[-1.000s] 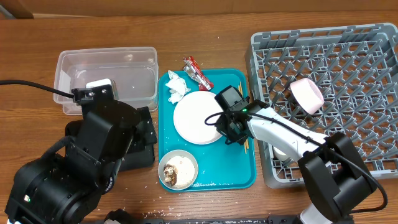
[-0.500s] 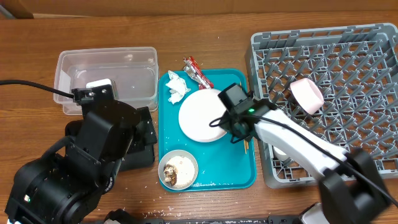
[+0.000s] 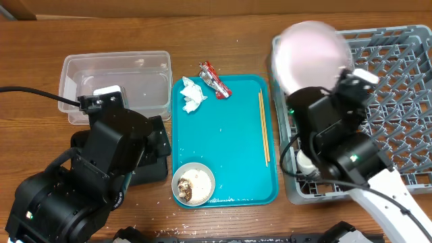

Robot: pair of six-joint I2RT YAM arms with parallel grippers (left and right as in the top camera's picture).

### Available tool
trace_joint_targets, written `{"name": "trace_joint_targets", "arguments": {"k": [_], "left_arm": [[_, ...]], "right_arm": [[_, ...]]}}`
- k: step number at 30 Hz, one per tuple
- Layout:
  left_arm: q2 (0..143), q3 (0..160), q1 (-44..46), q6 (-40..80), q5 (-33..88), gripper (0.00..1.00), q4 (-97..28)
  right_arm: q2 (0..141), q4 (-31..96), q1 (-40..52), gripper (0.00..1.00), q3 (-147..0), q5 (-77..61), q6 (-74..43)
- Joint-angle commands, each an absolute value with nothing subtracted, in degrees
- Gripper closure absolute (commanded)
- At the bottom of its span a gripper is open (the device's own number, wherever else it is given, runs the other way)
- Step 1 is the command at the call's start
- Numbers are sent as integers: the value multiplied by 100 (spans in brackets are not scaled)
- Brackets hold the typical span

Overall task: Sort waste into correct bins and load items into the dishwasher
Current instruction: 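Lift the white plate and stand it upright in the rack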

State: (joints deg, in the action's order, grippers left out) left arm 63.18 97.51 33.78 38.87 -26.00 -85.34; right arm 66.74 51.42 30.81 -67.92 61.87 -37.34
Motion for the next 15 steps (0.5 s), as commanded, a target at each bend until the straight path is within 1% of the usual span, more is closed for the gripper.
{"name": "trace_joint_targets", "arguments": {"k": [1, 6, 8, 11, 15], "left_arm": [[6335, 9760, 3400, 3940, -2716, 0, -8527], [6335, 9760, 3400, 3940, -2716, 0, -8527], [6335, 9760, 3400, 3940, -2716, 0, -8527], [6335, 9760, 3400, 3940, -2716, 0, -8527], [6335, 9760, 3400, 3940, -2716, 0, -8527]], "right_arm": [[6866, 5155, 2495, 96, -6853, 8003, -3168], [7397, 5061, 1372, 96, -6853, 8001, -3138], [7697, 4945, 1007, 96, -6853, 7966, -2936], [8095, 4733, 760, 96, -6853, 7948, -2578], [8589, 4504, 701, 96, -6853, 7944, -2178]]}}
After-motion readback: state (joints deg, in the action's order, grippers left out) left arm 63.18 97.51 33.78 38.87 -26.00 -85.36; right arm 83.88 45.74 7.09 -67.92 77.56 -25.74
